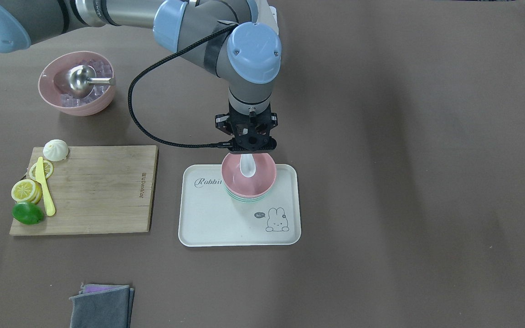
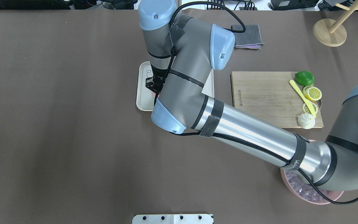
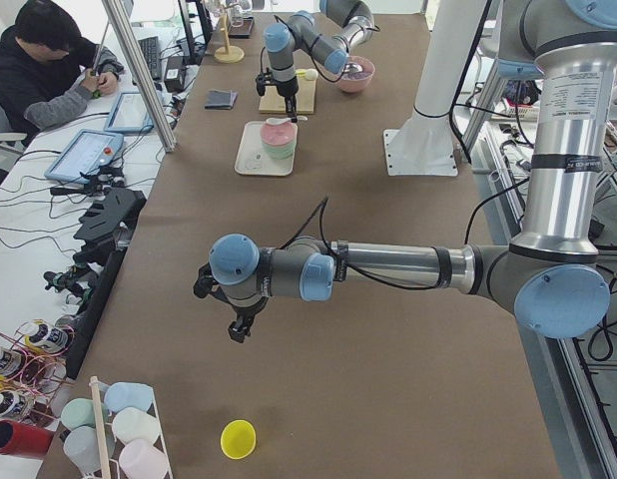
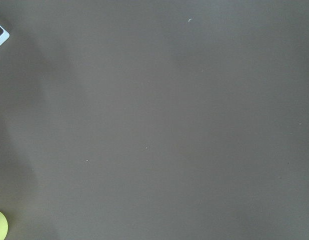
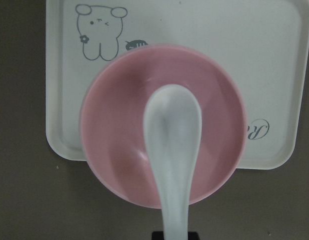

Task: Stack pink bowl on green and place spoon
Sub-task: 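Lower the spoon into the pink bowl and open the right gripper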

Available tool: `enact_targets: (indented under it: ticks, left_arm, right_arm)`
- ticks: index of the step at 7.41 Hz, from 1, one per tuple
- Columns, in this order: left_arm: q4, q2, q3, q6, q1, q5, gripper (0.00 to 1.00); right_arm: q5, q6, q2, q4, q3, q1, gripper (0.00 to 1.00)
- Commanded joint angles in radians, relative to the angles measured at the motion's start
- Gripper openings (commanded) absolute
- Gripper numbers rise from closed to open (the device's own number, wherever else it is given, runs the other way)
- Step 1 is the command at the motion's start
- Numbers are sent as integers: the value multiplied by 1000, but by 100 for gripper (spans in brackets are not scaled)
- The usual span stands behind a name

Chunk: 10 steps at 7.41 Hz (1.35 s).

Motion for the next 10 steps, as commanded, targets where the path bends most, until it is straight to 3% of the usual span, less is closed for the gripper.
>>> enact_targets:
  ticks: [1, 3, 8, 10]
  left_arm:
    - [1, 0, 1, 0, 0, 0, 98]
    - [1, 0, 2, -1, 0, 0, 98]
    - [-1, -1, 8, -1, 2, 0, 98]
    - [-1, -1, 8, -1, 2, 0, 98]
  right_arm:
    - [-25, -6, -3, 3, -5, -9, 0]
    - [-72, -5, -9, 93, -38, -9, 0]
    - [-72, -12, -24, 105, -54, -12, 4]
    - [-73, -9, -24, 105, -49, -12, 93]
